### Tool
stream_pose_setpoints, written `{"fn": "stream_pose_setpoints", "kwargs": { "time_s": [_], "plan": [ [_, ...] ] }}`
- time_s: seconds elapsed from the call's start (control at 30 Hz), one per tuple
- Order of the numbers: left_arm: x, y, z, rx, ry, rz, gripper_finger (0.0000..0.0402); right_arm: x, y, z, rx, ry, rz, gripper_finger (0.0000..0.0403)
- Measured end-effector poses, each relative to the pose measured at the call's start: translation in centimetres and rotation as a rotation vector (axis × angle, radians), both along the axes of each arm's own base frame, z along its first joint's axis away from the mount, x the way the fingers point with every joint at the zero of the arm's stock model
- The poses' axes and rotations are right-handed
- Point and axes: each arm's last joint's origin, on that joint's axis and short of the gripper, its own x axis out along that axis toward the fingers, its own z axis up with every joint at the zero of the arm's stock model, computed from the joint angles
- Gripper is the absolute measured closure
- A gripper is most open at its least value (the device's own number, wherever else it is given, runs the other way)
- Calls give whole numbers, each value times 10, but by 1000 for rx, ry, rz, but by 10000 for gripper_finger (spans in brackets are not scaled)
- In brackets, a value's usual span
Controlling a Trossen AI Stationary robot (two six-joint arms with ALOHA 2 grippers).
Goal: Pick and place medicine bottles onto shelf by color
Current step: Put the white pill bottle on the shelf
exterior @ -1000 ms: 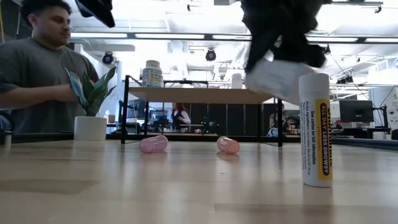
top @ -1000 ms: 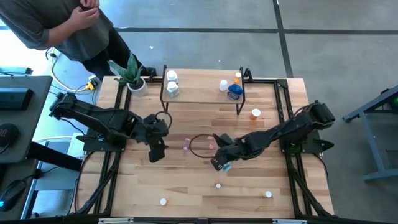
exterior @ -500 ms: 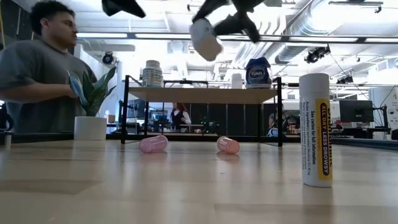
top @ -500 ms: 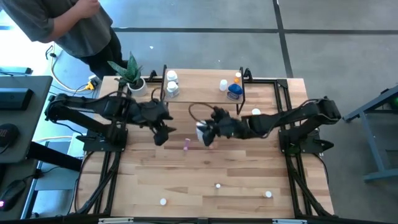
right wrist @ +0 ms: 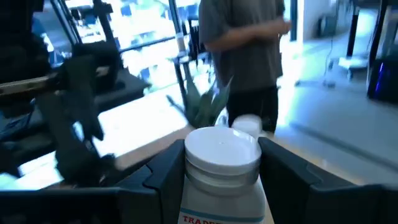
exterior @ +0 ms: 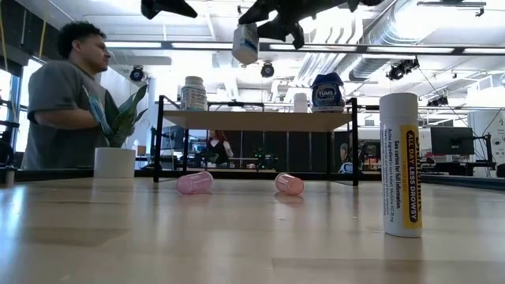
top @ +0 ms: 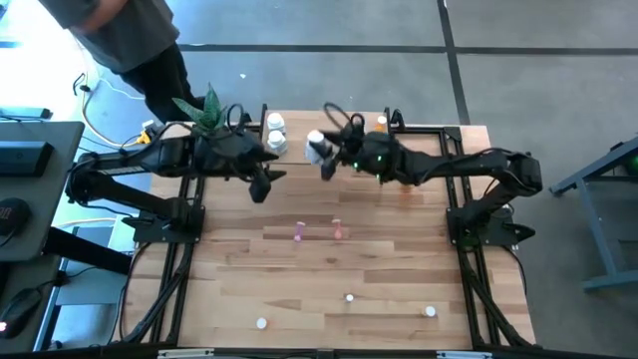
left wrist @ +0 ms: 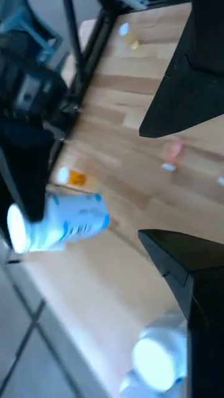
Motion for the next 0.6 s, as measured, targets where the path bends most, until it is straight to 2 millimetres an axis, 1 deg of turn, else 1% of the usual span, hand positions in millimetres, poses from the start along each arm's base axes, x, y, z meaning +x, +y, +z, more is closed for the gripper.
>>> {"fn": "stream_pose_setpoints", "kwargs": {
  "time_s": [0.13, 0.3, 0.43, 0.6],
  "plan": [
    [0, 10, 5, 48, -37, 24, 159, -1, -21, 6, -132, -36, -16, 240],
    [-1, 23, 10, 114, -66, 57, 159, -1, -40, 11, -303, -67, -29, 240],
    [-2, 29, 13, 168, -75, 92, 159, 6, -48, 4, -392, -74, -30, 240],
    [-4, 35, 15, 193, -80, 130, 159, 22, -54, -19, -442, -36, -29, 240]
  ]
}}
